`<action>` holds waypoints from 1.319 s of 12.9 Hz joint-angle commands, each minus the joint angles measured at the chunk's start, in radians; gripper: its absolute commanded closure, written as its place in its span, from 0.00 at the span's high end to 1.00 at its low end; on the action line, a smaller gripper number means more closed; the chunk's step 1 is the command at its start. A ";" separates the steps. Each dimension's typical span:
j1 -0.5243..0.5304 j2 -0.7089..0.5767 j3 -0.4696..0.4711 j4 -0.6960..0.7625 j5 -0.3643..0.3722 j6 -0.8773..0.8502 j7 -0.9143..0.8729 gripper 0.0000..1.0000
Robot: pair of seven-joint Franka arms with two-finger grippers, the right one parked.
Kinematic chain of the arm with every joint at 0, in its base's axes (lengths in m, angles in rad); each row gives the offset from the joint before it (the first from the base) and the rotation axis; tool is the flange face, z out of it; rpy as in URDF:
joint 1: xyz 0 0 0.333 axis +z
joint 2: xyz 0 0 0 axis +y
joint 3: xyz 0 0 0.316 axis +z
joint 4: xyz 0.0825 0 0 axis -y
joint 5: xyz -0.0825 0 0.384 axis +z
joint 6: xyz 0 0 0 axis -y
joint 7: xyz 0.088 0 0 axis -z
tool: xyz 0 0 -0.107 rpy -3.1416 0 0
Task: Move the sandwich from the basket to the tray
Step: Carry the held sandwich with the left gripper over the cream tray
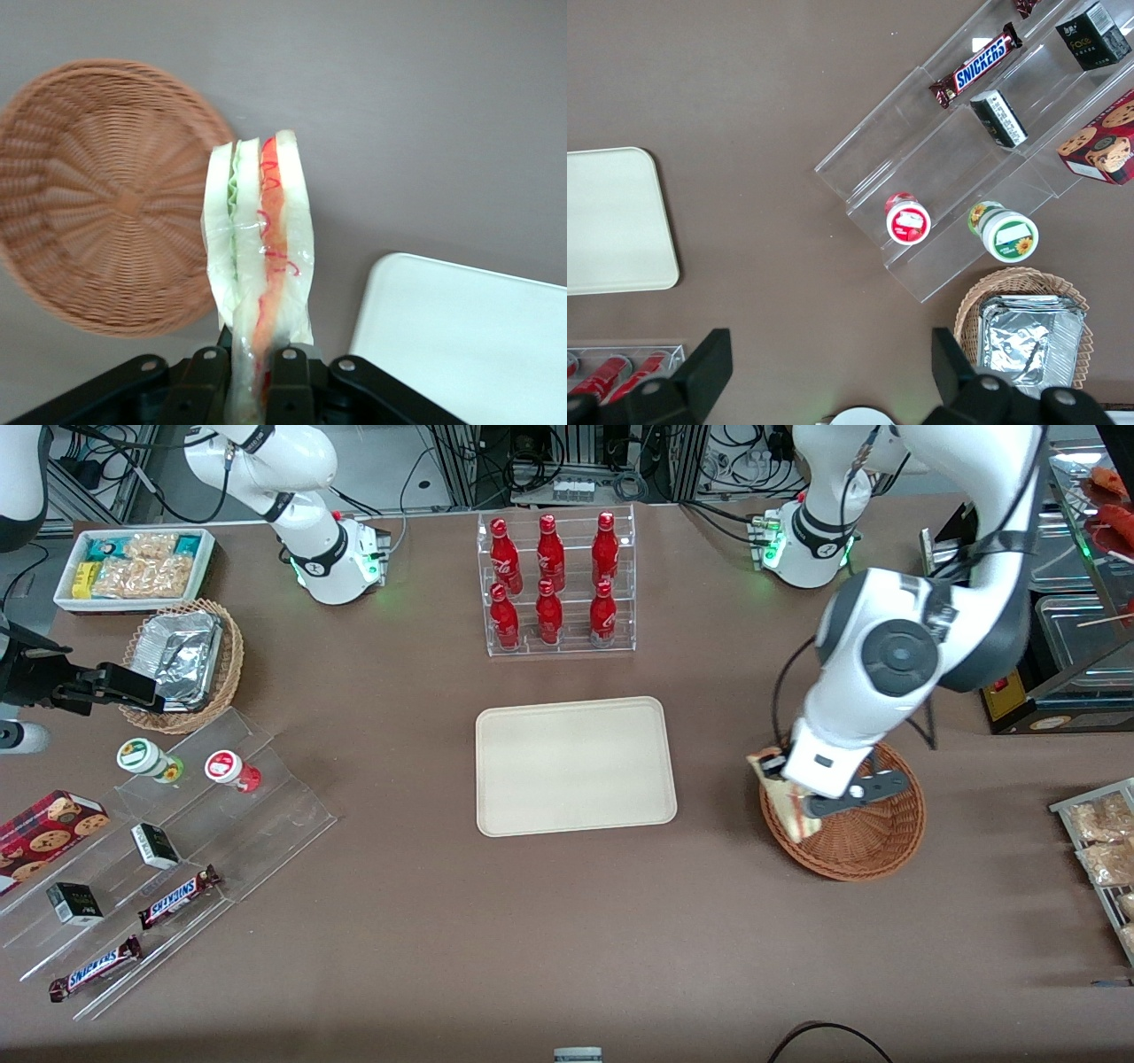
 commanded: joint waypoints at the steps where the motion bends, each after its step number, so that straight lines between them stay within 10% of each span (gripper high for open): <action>1: -0.103 0.142 0.005 0.175 -0.022 -0.029 -0.075 0.00; 17: -0.438 0.484 0.005 0.340 -0.010 0.121 -0.141 0.00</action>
